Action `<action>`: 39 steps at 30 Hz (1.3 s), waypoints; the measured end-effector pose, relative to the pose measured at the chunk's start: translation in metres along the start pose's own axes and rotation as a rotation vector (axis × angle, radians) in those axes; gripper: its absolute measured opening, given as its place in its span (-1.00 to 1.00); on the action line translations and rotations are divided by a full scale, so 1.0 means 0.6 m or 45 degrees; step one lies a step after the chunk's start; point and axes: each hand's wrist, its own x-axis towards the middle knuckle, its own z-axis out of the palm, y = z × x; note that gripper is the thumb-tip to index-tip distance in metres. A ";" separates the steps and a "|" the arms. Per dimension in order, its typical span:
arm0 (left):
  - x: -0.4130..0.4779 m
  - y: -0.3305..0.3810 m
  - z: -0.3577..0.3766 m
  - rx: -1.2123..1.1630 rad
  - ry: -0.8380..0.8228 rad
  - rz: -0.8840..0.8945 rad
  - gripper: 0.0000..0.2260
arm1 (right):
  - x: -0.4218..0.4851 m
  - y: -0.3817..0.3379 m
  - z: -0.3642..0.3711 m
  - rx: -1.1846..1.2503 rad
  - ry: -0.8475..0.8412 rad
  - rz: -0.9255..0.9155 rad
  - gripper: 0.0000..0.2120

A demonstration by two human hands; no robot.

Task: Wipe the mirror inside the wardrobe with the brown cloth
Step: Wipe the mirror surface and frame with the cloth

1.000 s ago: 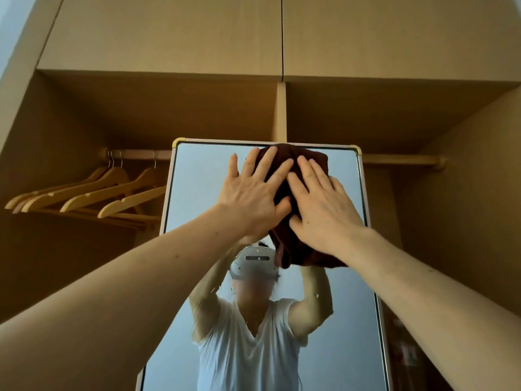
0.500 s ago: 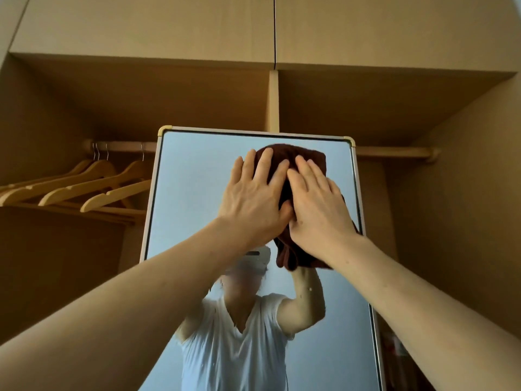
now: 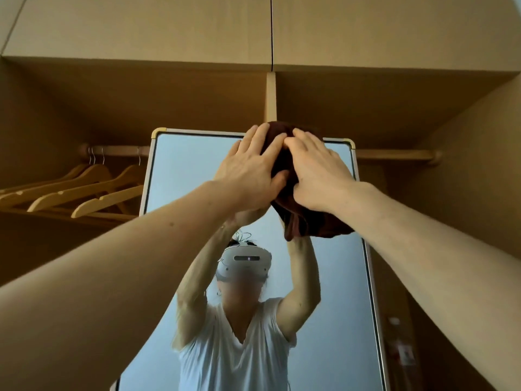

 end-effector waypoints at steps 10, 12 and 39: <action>-0.146 0.038 0.063 -0.041 0.034 0.237 -0.42 | -0.164 -0.015 0.098 -0.189 0.040 -0.003 -0.24; -0.150 0.039 0.068 -0.029 -0.010 0.249 -0.43 | -0.172 -0.008 0.098 -0.234 0.035 0.005 -0.27; -0.014 0.106 0.046 0.081 -0.145 0.264 -0.43 | -0.122 0.076 0.030 -0.207 -0.072 0.167 -0.34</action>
